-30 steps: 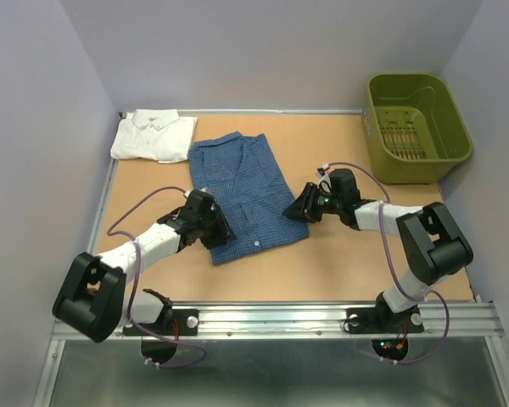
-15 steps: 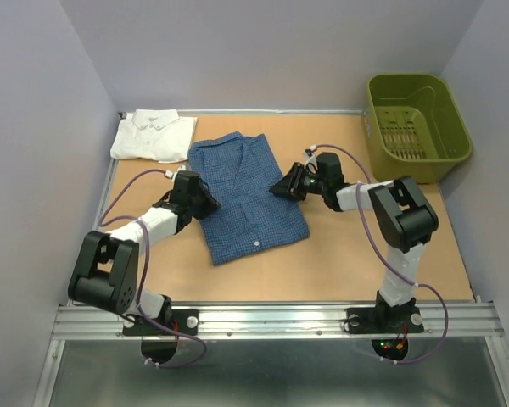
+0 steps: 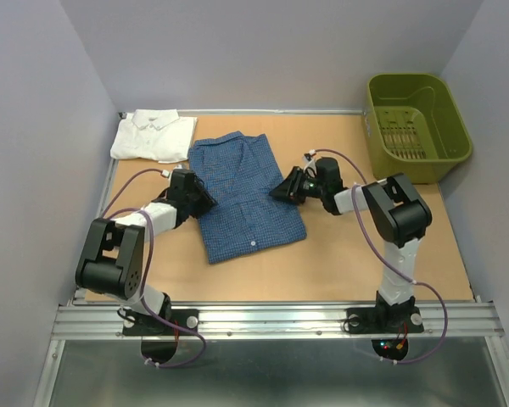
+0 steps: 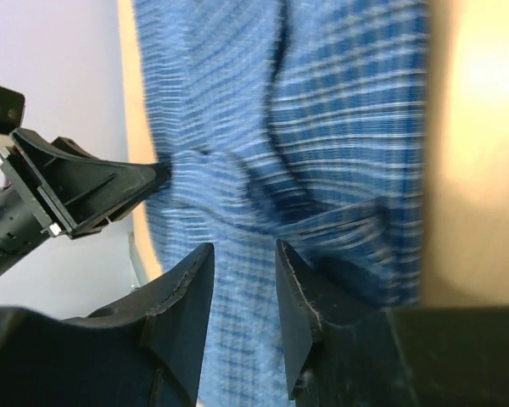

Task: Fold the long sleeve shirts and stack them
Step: Fold the shirt

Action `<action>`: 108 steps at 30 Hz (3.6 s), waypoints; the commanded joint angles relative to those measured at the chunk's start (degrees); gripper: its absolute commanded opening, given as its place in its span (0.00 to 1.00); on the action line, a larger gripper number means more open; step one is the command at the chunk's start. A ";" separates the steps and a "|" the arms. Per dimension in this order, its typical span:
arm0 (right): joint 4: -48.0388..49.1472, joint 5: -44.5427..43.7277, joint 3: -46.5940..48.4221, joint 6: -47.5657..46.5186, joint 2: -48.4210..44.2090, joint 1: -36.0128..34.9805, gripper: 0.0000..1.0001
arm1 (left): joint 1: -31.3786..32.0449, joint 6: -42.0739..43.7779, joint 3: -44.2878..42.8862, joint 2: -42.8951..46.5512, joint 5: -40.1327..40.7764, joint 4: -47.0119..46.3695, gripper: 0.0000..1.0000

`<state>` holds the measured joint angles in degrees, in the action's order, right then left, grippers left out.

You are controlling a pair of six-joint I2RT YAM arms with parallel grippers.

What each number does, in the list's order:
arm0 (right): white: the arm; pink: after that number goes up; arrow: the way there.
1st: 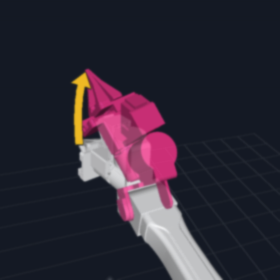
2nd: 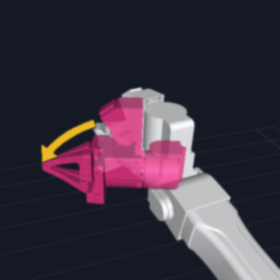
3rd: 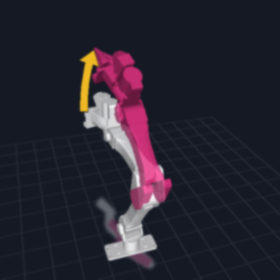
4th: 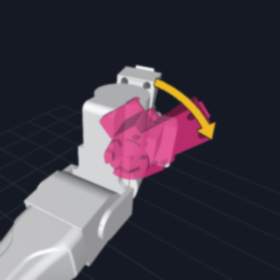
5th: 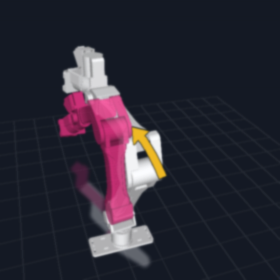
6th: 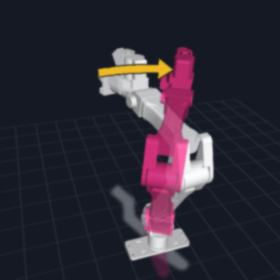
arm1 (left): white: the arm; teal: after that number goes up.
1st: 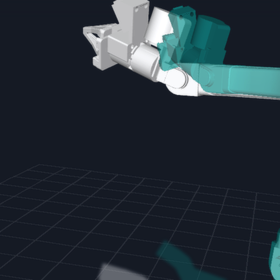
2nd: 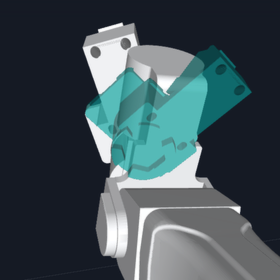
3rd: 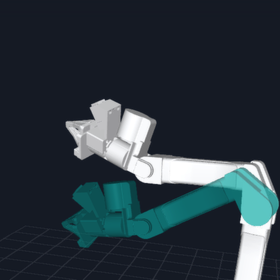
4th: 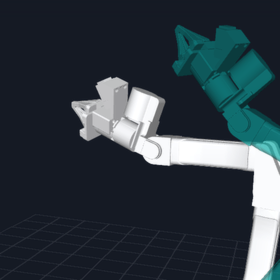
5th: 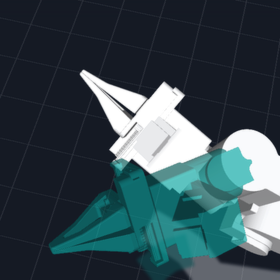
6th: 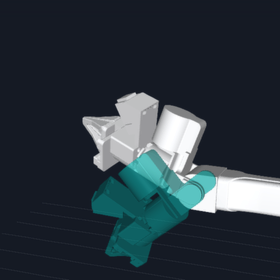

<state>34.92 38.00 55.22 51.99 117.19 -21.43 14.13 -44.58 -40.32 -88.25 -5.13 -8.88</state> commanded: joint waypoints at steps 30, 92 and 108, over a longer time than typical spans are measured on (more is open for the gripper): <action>-12.06 2.69 5.23 -9.18 -5.47 -17.23 0.45 | 0.02 -1.39 6.04 2.38 2.23 -4.56 0.29; -26.83 15.52 -1.07 -18.93 -11.98 -5.82 0.44 | -0.16 1.33 -1.08 -4.04 0.99 -2.54 0.28; -30.16 10.62 -9.18 -19.38 -19.17 1.66 0.52 | -0.24 4.22 -4.85 4.92 0.64 4.74 0.40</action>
<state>7.55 54.76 45.47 34.15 105.38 -20.36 14.13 -43.83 -40.38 -89.78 -6.17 -10.33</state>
